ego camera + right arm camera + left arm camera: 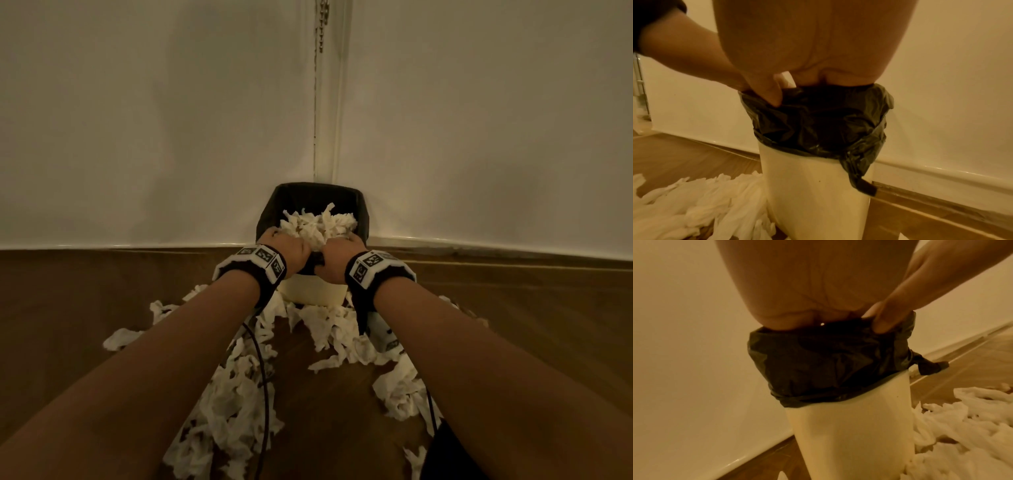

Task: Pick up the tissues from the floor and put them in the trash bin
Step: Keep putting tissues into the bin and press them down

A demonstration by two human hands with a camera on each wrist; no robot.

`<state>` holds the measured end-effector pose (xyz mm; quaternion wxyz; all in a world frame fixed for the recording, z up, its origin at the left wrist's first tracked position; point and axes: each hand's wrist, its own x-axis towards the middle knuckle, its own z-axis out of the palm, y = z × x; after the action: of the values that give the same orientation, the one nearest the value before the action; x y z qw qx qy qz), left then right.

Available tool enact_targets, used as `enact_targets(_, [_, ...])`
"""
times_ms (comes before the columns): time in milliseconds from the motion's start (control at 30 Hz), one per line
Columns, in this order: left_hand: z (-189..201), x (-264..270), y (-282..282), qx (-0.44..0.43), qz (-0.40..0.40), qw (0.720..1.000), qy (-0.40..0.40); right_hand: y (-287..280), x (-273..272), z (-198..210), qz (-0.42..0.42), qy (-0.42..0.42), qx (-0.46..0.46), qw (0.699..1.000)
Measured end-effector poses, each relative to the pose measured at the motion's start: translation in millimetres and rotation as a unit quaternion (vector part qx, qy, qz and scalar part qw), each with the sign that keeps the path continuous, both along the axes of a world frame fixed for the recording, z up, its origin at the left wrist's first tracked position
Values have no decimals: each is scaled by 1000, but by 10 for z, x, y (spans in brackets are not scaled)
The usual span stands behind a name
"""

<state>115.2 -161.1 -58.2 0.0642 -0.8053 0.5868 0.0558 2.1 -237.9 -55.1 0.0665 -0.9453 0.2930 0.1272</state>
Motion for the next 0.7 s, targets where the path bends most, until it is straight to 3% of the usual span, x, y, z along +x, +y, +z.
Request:
enact_targets(100, [28,-27,17,-40,45,998,7,11,-4,33,4,28,-7,1000])
enact_targets(200, [56,-27,123,-127,59,990,16,26,-41,149,-9,-11,-3,1000])
enact_targets(300, [66,-75,327,-266,77,960,33,57,-109,288,-24,-97,-54,994])
enact_targets(367, [44,-136,457,-309,100,944,48,113,-164,380,-46,-200,-93,974])
enact_targets(500, [-100,-338,643,-312,138,934,106,249,-249,420,-121,-302,-4,946])
enact_targets(600, [-336,-551,755,-288,137,931,178,352,-319,316,-124,-260,9,958])
enact_targets(700, [-648,-785,804,-206,148,942,219,391,-406,109,-72,-176,-44,981])
